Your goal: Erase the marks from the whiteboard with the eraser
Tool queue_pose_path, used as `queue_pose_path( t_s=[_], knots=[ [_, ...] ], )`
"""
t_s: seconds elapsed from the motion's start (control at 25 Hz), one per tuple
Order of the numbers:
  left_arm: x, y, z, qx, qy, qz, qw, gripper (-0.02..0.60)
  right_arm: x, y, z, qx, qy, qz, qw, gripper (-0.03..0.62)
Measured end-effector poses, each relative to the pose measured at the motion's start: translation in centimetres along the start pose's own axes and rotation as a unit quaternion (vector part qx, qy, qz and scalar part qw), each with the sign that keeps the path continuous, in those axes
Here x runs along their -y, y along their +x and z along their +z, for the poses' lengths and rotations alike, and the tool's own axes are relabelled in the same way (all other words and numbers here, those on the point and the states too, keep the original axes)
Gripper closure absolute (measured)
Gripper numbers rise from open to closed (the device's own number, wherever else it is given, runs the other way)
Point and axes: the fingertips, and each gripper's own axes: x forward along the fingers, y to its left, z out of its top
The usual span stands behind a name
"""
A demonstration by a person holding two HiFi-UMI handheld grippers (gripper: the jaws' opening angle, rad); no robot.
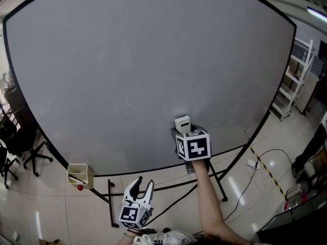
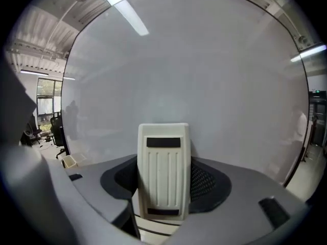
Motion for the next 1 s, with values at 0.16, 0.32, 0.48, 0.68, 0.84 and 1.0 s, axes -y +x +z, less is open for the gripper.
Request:
queue_pose_path(
  t_s=[0.16,0.32,0.48,0.68,0.84,1.0],
  knots=[
    [-0.1,-0.3,-0.2,-0.002,0.008,0.002,1.0,0.429,-1.0,-1.5,5.8,0.045,-0.035,-0.008,0.998,0.319],
    [-1.3,-1.1,0.1,0.002,0.001,0.026,0.9997,0.429,-0.6,0.6,1.1,-0.014,-0.037,-0.021,0.999,0.319],
    [-3.0,-2.1,0.1,0.003,-0.006,0.05,0.9987,0.428,-1.2,1.2,-0.6,-0.021,-0.05,-0.027,0.998,0.321],
    [-3.0,-1.9,0.0,0.0,-0.008,0.052,0.9986,0.428,-3.4,-2.8,10.7,0.095,-0.06,-0.026,0.993,0.321],
    [-2.9,-1.8,-0.2,0.001,0.004,0.044,0.999,0.429,-4.6,-1.3,7.6,0.076,-0.056,-0.047,0.994,0.319],
    [-3.5,-2.1,-0.1,0.003,0.004,0.05,0.9987,0.428,-5.5,2.2,-0.2,-0.015,-0.056,-0.02,0.998,0.319]
  ],
)
